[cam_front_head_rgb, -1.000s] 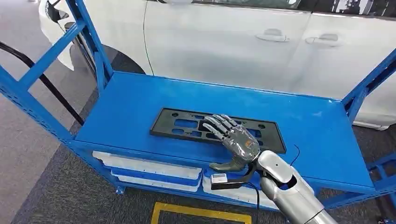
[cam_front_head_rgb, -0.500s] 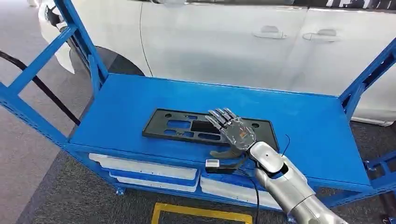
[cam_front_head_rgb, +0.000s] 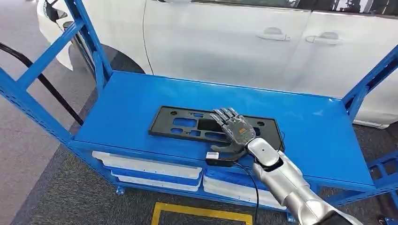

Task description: Take the parts from the cabinet and place them on the table.

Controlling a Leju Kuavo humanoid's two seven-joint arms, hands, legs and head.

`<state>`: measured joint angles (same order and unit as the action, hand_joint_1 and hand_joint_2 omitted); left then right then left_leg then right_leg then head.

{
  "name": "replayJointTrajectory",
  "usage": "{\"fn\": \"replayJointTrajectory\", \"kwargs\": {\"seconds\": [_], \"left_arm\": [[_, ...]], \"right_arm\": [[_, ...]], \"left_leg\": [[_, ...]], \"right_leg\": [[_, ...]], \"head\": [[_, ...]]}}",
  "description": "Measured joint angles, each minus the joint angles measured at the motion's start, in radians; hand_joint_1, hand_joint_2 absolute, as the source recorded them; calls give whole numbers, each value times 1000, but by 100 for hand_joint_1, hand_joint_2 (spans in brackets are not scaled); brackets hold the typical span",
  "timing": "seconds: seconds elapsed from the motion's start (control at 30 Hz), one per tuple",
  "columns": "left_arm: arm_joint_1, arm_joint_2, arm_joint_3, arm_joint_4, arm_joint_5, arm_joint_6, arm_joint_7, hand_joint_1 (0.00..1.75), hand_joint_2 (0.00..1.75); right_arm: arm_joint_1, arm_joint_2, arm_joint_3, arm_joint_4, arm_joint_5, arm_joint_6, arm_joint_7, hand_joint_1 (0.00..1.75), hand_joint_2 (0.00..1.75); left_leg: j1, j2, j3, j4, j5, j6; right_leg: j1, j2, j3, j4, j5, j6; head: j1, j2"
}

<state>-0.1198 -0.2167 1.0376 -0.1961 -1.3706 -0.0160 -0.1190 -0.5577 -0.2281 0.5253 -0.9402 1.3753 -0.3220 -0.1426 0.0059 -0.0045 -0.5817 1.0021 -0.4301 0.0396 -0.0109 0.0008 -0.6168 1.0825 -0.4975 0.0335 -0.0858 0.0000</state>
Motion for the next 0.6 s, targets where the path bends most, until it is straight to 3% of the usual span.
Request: {"fn": "replayJointTrajectory", "kwargs": {"seconds": [0.07,0.1,0.13,0.17,0.23,0.27,0.3,0.4,0.43,0.47,0.5,0.53,0.6], "left_arm": [[-2,-1,-3,0,0,0,0,0,0],[-1,0,-5,0,1,1,0,0,0],[-1,0,-6,0,2,2,0,0,0],[-1,0,-6,0,2,2,0,0,0],[-2,-1,-7,0,6,4,0,0,0],[-3,-1,-8,0,9,5,0,0,0],[-5,-2,-8,0,10,5,0,0,0],[-3,-2,-8,0,13,5,1,0,0],[-3,-2,-8,0,13,6,1,0,0],[-3,-2,-8,0,14,8,1,0,0],[-4,-2,-8,0,14,8,1,0,0],[-3,-2,-8,0,14,8,1,0,0],[-1,-1,-8,0,16,9,1,0,0]], "right_arm": [[-21,0,0,54,43,-3,37,0,175],[-29,0,2,86,68,-3,58,0,175],[-38,1,3,115,85,-4,81,0,175],[-48,1,5,141,101,-6,98,0,175],[-85,3,5,180,120,-16,120,0,175],[-103,5,5,201,129,-18,129,0,175],[-118,6,6,219,137,-19,136,0,175],[-147,11,6,257,154,-25,150,0,175],[-157,15,6,265,157,-25,151,101,175],[-165,19,6,272,161,-25,152,131,175],[-170,23,6,278,166,-26,156,131,175],[-172,25,7,289,170,-28,159,131,175],[-175,33,8,302,175,-37,163,131,175]], "left_leg": [[-2,0,-2,0,1,2],[-2,-1,-3,1,1,2],[-2,-2,-3,1,2,3],[-2,-3,-3,2,2,2],[-4,-2,0,4,0,0],[-4,-2,1,4,0,-2],[-12,-2,-2,8,-2,-8],[-7,-2,1,2,1,-23],[-13,-2,3,3,-1,-30],[-8,-2,-1,16,-11,-34],[-7,-1,-19,56,-42,-41],[-3,-1,-53,130,-85,-46],[0,-1,-124,283,-148,-53]], "right_leg": [[-2,0,-80,171,-76,8],[-3,0,-108,227,-90,10],[-3,0,-115,236,-79,10],[-3,0,-99,201,-50,8],[-2,0,-13,28,38,0],[-1,0,33,-59,65,-8],[8,-1,41,-80,54,-12],[11,0,38,-79,56,-23],[1,1,42,-91,63,-32],[-1,-4,48,-97,67,-35],[-2,-3,49,-99,69,-39],[-1,-5,47,-99,68,-44],[0,-6,44,-97,68,-44]], "head": [[0,0],[0,0],[0,0],[0,0],[0,0],[0,0],[0,0],[0,0],[0,0],[0,0],[0,0],[0,0],[0,0]]}}
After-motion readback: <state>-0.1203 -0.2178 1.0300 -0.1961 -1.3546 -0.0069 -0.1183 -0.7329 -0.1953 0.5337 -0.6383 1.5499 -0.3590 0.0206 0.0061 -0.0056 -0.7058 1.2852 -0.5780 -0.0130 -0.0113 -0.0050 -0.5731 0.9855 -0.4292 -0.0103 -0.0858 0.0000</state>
